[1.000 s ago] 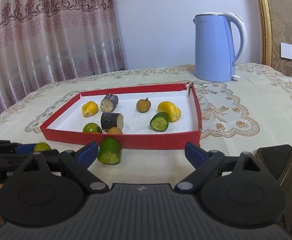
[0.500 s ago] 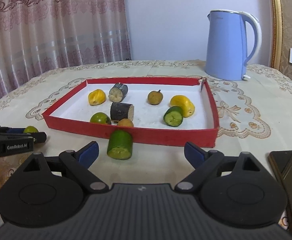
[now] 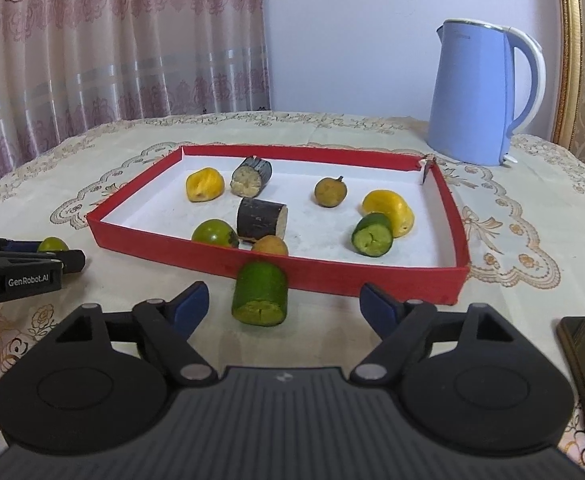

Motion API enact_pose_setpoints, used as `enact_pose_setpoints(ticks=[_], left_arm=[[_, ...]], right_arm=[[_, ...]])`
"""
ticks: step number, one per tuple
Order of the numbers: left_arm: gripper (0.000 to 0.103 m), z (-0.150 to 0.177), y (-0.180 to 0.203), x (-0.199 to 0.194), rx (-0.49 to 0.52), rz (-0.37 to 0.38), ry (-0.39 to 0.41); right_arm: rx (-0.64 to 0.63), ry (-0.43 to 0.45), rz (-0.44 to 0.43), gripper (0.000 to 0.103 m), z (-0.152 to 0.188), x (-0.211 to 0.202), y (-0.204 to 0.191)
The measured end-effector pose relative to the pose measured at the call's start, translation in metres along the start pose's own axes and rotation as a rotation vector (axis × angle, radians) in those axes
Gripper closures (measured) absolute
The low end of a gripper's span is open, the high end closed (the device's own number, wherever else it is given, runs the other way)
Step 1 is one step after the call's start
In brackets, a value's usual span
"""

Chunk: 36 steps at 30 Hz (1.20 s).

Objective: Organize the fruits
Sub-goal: 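Lift the green tomato with the left tool while the right tool grasps the second cucumber piece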

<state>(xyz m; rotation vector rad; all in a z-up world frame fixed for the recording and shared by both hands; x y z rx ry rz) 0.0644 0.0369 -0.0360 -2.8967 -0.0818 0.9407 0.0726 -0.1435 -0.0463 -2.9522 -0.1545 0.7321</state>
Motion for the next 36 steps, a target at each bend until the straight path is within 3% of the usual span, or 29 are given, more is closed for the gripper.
enact_pose_setpoints(ticks=[6,24,27,36], left_arm=[[0.065,0.000,0.000,0.001,0.007,-0.009,0.001],[0.065,0.003,0.003,0.005,0.027,-0.020,-0.003],[0.065,0.003,0.003,0.005,0.029,-0.019,-0.004],[0.065,0.002,0.005,0.004,0.034,-0.033,-0.005]], right_arm=[[-0.010,-0.029,-0.003,0.039,-0.001,0.011,-0.003],[-0.051,-0.074,0.016,0.056,-0.002,0.029,-0.014],[-0.033,-0.071,-0.004,0.073,-0.003,0.028,-0.012],[-0.013,-0.066,-0.008,0.073,0.000,0.022,-0.006]])
Point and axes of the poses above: each gripper's, at about its wrist camera, not at the fingertips, and x roughly the way its jaws point, y to its right, z to its underside, the point moved 4 cm from there along x, roughly the way its jaws point, and after that the axes turned 1 degree about -z, right-handed, at the moved point
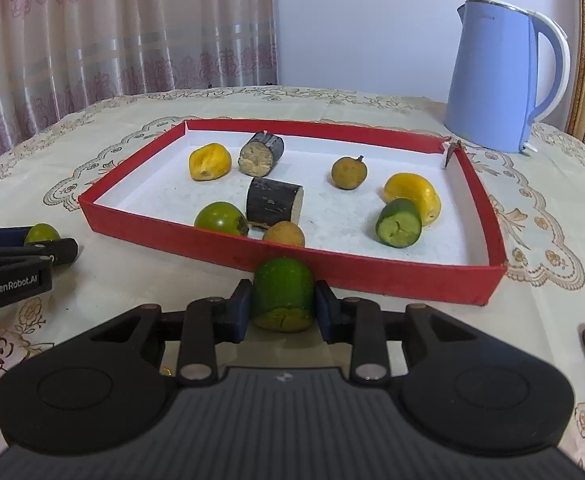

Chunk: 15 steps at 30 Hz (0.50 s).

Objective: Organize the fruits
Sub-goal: 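Lift the green tomato with the left tool while the right tool grasps the second cucumber piece, then lower the green tomato into the tray and open the left tool while the right tool holds the cucumber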

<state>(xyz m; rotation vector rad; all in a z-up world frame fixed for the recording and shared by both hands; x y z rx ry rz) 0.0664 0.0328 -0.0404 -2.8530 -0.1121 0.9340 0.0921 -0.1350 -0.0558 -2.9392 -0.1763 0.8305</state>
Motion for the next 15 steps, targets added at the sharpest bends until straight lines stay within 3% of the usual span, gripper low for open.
enact_pose_setpoints(ticks=[15], left_arm=[[0.065,-0.005,0.009,-0.005,0.026,-0.017,0.007]], right_arm=[[0.056,0.063,0.016,0.072,0.005,-0.032,0.027]])
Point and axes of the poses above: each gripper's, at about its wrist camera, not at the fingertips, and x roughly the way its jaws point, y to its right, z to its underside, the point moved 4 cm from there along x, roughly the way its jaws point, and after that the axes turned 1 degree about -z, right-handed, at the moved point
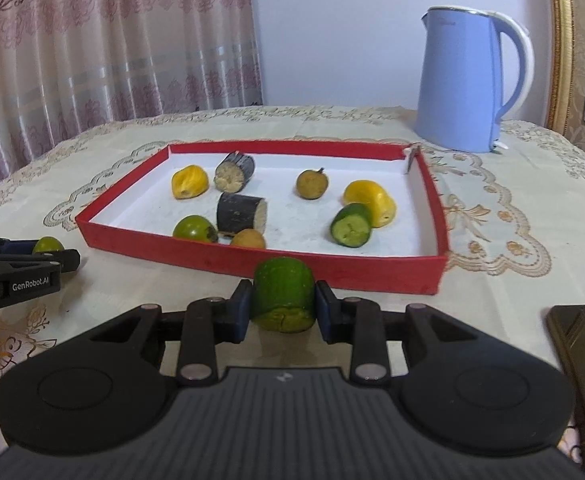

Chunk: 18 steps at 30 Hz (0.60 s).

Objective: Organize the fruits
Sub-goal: 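Lower the green tomato into the tray and open the left tool while the right tool holds the cucumber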

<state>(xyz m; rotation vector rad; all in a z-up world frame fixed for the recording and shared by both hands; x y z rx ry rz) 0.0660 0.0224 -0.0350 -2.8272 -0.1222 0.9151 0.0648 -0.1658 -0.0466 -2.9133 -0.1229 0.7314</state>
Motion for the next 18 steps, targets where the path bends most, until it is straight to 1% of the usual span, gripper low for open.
enact_pose_setpoints(ticks=[9,18], left_arm=[[0.065,-0.010,0.011,-0.006,0.030,0.000,0.029],[0.065,-0.022,0.020,-0.006,0.043,0.002,0.042]], right_arm=[[0.030,0.006,0.010,0.072,0.006,-0.006,0.015],[0.045,0.011,0.007,0.072,0.008,-0.010,0.021]])
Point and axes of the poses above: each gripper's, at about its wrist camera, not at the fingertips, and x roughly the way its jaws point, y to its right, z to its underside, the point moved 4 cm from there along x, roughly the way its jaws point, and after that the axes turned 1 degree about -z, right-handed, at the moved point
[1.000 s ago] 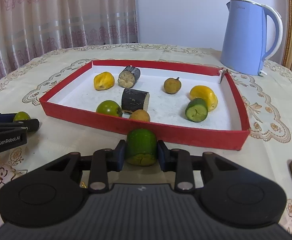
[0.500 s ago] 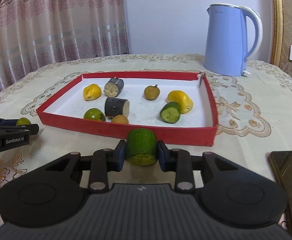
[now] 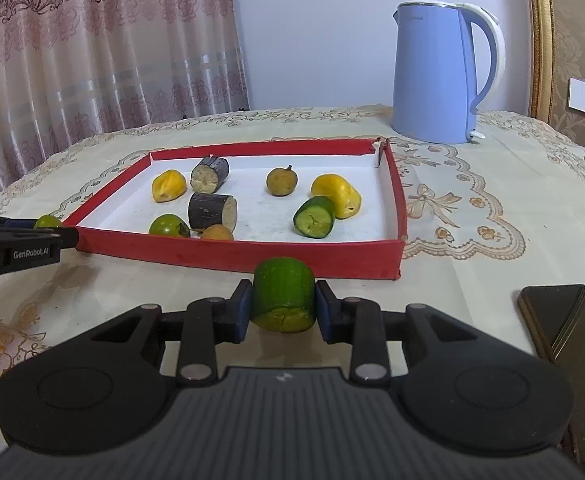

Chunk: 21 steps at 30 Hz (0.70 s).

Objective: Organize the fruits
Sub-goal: 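Lower the green tomato into the tray and open the left tool while the right tool holds the cucumber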

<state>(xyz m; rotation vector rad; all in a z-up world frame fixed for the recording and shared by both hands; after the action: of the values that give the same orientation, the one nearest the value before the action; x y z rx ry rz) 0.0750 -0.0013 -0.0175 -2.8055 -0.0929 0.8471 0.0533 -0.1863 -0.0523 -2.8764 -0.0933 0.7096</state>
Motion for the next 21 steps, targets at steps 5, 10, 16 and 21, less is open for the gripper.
enact_pose_setpoints(ticks=[5,10,16,21], left_arm=[[0.065,-0.012,0.007,0.005,0.020,-0.009,0.016],[0.065,-0.028,0.015,0.015,0.029,0.007,0.022],[0.065,-0.041,0.030,0.034,0.057,0.009,0.008],[0.065,-0.049,0.039,0.054,0.068,-0.002,-0.019]], right_arm=[[0.004,0.001,-0.004,0.072,0.001,0.000,0.002],[0.014,0.004,-0.008,0.072,0.001,0.000,0.004],[0.022,0.003,-0.014,0.072,0.002,0.000,0.005],[0.032,0.005,-0.015,0.072,0.002,-0.001,0.008]])
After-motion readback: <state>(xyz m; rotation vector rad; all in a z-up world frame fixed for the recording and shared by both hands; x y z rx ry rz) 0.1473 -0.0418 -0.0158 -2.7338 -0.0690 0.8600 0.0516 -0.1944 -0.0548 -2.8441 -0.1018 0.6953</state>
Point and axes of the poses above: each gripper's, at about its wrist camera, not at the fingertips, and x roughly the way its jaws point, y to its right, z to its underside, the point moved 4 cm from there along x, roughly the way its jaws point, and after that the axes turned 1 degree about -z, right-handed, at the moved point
